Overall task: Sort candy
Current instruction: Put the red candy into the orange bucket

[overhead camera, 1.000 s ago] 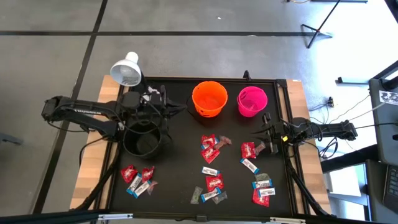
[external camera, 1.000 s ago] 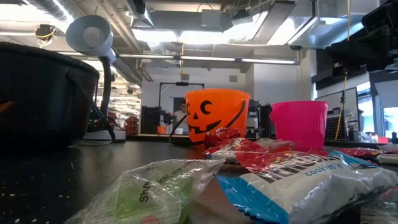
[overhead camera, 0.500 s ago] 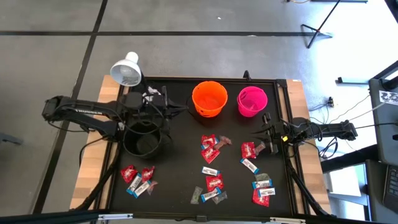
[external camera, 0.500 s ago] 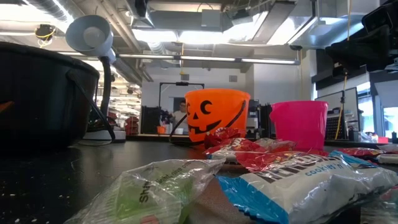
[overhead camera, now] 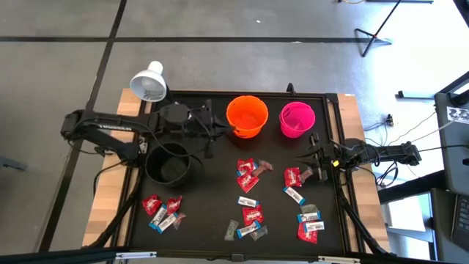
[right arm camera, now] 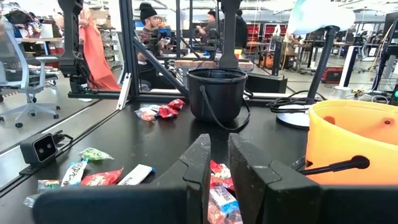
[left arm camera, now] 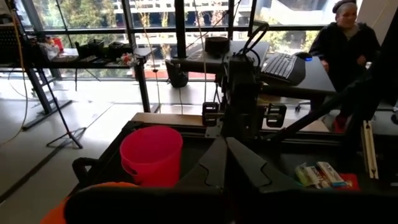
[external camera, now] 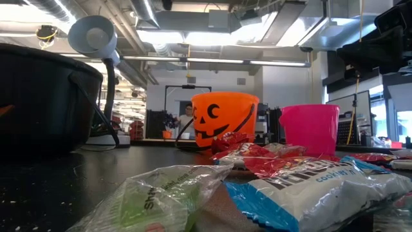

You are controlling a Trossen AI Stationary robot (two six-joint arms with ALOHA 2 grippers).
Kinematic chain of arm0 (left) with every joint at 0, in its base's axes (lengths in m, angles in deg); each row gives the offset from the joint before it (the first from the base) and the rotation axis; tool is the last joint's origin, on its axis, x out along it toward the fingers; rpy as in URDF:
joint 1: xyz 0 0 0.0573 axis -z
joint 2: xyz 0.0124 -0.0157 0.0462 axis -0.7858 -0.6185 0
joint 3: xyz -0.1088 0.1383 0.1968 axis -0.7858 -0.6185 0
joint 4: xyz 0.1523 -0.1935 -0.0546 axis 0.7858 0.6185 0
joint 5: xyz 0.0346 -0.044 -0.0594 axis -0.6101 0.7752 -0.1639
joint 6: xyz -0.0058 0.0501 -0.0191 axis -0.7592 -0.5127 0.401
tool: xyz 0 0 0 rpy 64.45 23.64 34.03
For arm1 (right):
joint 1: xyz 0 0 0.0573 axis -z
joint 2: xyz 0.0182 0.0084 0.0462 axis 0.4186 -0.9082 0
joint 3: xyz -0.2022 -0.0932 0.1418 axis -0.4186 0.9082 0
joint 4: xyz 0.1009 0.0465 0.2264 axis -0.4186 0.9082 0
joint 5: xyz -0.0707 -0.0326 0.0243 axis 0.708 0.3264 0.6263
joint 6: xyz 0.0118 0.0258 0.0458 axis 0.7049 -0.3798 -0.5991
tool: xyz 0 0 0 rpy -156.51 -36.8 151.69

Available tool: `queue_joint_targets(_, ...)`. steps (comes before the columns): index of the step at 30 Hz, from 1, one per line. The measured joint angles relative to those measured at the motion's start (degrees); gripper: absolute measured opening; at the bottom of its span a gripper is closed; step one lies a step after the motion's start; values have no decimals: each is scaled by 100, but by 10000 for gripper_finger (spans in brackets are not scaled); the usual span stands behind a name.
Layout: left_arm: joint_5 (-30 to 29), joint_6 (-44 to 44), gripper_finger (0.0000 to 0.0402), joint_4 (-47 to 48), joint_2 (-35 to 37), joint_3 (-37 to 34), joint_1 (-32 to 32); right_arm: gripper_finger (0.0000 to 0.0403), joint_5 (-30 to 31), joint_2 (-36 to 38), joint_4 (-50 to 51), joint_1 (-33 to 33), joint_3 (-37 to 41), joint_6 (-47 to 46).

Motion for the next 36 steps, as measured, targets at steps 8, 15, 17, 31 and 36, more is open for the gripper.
queue_joint_targets(8, 37, 68, 0, -19, -335, 145, -132, 58, -2, 0, 0, -2, 0, 0)
queue_joint_targets(15, 127, 81, 34, -41, -655, 145, -244, 58, 0, 2, 0, -1, 0, 0)
queue_joint_targets(17, 133, 105, 56, -81, -710, 145, -259, 58, 0, 1, 0, -2, 1, 0)
queue_joint_targets(31, -9, 107, 144, -262, -708, 145, -226, 58, 4, 0, 0, 0, 0, 0)
queue_joint_targets(36, -30, 105, 144, -18, -708, 231, -155, 58, 4, 0, 0, 0, 1, 0)
